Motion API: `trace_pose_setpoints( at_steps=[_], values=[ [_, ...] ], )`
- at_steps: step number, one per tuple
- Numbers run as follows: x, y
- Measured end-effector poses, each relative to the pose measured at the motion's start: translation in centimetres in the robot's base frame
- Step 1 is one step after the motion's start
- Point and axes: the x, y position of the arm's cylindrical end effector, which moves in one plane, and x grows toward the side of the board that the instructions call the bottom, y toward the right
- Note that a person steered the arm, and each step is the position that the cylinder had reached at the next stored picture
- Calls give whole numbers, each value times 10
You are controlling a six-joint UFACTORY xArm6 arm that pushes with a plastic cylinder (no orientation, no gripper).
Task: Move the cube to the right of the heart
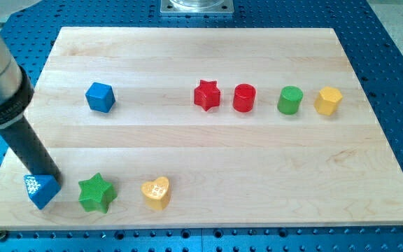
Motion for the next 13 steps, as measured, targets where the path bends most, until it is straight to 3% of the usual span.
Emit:
trace_pose_setpoints(
  at_steps=[1,2,3,4,5,7,8,9,10,13],
  values=[
    [4,14],
    [-7,-8],
    [-36,-39],
    [-93,-46],
    [-155,-15],
    [-155,173],
    [-126,234],
    [-122,234],
    [-158,220],
    [-123,140]
  ],
)
